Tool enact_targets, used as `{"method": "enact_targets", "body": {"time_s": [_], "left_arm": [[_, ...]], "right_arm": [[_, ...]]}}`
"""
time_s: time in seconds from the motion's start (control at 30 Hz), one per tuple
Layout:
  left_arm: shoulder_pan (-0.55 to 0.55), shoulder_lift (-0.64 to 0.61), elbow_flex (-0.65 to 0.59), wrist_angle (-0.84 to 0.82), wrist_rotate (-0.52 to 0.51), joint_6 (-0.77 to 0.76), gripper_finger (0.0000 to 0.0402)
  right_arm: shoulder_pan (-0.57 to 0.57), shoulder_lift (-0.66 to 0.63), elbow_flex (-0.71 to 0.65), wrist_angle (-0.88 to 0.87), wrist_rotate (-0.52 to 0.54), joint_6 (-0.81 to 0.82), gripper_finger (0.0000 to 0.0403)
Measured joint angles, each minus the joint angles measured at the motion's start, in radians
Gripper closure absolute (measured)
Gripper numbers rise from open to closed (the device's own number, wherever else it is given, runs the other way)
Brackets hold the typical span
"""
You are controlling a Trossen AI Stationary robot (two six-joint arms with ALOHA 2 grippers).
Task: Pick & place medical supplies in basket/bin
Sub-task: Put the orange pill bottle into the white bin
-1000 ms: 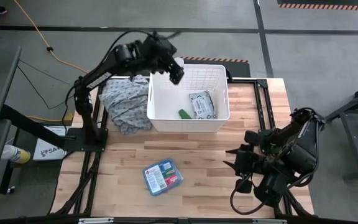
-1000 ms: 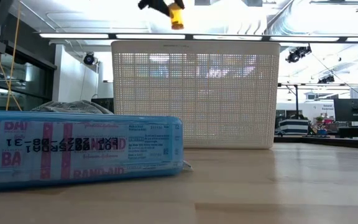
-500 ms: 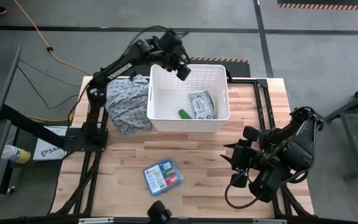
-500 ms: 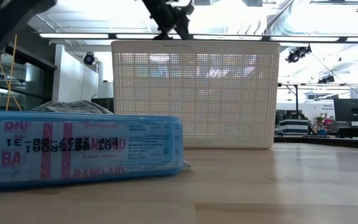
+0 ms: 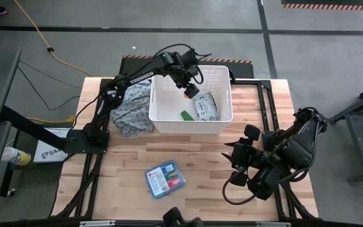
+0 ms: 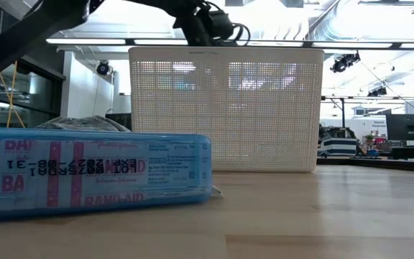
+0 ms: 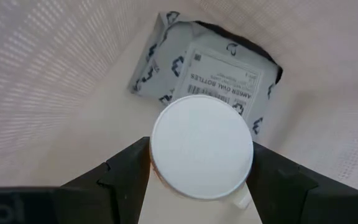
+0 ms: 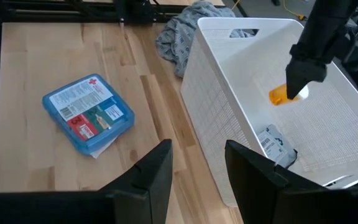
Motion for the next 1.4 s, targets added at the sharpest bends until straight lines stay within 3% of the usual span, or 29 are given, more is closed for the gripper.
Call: {"method": "enact_targets", "body": {"time_s": [0.47,1.07,1.4], "left_arm": [[-0.004,0.058,0.000,0.019,0.005,0.042,0.0126],[0.006,0.067,-0.239,0.327,0.052,0.016,0.0126],[0.010,0.066,-0.287,0.453,0.052,0.007,0.0126]], "right_arm": [[0.000,0.000,0.000,0.000,-0.010,0.051,0.0263],[0.000,0.000,0.000,0.002,-0.044,0.087,0.0263],[0.000,0.000,0.000,0.004,-0.044,0.090,0.0263]]}}
